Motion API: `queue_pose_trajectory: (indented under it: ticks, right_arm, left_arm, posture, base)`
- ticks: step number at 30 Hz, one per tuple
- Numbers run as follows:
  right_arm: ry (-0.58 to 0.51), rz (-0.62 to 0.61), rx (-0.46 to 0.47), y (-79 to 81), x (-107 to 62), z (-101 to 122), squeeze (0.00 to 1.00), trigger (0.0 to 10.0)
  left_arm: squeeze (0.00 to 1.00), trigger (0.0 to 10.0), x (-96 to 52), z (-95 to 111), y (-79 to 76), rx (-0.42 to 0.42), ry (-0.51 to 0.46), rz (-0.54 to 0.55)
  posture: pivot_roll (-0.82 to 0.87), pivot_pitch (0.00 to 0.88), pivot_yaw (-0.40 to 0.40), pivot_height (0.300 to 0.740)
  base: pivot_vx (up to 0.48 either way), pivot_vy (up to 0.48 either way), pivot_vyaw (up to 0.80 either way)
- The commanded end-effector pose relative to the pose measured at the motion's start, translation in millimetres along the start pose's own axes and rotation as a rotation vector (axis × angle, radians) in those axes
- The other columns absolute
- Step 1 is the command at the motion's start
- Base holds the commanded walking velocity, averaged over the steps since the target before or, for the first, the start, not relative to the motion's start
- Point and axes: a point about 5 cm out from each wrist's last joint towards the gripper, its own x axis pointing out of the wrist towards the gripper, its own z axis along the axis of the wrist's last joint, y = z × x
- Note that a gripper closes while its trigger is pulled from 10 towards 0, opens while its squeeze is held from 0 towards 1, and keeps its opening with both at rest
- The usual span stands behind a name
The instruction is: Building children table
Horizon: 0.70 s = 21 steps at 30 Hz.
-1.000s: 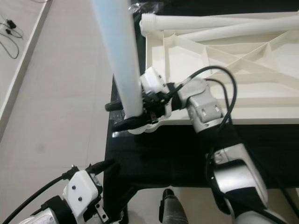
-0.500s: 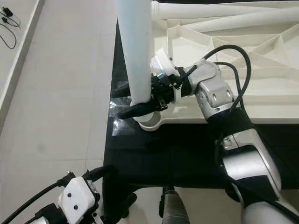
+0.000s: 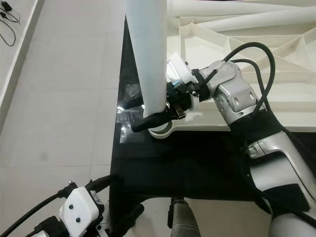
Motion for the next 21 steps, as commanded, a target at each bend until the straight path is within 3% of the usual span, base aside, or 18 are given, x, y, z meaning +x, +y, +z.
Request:
queue_pose_trajectory:
  ticks: [1,15,21]
  right_arm:
    - [0.049,0.04,0.097,10.5,2.2,-22,0.0,10.0]
    - [0.072,0.055,0.129,18.1,-6.3,-22,0.0,10.0]
    - [0.056,0.102,0.147,27.4,-0.6,-25,0.0,10.0]
  left_arm:
    - [0.0,10.0,-3.7,-2,-4.2,-0.012,0.032,-0.016]
    - [0.0,10.0,-2.8,-2,-3.3,-0.011,0.034,-0.015]
    - [0.0,10.0,-2.0,-3,-2.3,-0.011,0.036,-0.016]
  posture:
    - [0.16,0.526,0.104,0.74]
    - [0.15,0.526,0.104,0.74]
    - [0.15,0.516,0.109,0.74]
  base:
    - [0.0,0.0,0.0]
    - [0.0,0.0,0.0]
    - [0.0,0.0,0.0]
